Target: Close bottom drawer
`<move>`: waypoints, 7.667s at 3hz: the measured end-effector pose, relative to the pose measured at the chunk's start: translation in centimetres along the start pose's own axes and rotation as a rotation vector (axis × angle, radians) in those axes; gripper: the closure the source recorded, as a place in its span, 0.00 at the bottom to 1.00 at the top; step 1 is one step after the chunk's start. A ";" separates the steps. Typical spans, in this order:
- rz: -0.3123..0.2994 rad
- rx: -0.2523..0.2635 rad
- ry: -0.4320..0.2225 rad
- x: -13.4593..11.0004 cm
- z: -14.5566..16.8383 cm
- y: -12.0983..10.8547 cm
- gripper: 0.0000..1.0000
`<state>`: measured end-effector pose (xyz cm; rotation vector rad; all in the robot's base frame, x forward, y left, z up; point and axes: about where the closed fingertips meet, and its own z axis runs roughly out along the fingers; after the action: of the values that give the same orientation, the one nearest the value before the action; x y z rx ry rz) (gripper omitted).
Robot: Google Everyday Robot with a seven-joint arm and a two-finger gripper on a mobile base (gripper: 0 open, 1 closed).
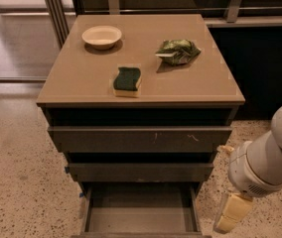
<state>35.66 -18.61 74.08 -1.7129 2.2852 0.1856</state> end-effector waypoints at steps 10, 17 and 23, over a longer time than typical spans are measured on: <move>0.043 -0.274 -0.078 -0.2 32.2 9.7 0.00; 0.246 -0.344 -0.238 3.5 46.3 12.6 0.00; 0.245 -0.311 -0.219 4.4 47.9 13.1 1.00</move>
Offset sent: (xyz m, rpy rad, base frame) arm -0.0090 0.0485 -0.0940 -0.0450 0.0536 0.0569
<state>28.97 -6.05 26.27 -1.4475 2.3852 0.7760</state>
